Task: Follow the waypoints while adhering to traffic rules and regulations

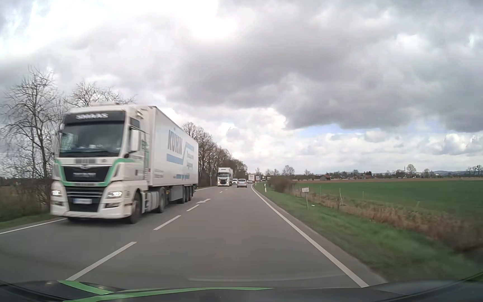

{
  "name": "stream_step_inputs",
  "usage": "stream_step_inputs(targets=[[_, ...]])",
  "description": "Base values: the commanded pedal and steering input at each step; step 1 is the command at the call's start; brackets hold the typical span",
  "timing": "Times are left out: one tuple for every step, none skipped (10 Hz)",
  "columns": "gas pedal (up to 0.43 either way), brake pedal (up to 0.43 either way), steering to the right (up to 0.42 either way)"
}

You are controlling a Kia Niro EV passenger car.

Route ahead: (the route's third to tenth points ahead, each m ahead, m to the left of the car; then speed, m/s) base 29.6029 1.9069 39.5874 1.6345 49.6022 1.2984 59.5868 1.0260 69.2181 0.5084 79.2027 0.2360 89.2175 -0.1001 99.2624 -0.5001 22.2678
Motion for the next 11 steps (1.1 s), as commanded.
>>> stream_step_inputs(targets=[[0.169, 0.0, 0.003], [0.157, 0.0, 0.003], [0.157, 0.0, 0.003], [0.157, 0.0, 0.003], [0.157, 0.0, 0.003], [0.157, 0.0, 0.003], [0.157, 0.0, 0.003], [0.157, 0.0, 0.003], [0.157, 0.0, 0.003], [0.15, 0.0, 0.003], [0.15, 0.0, 0.003]])
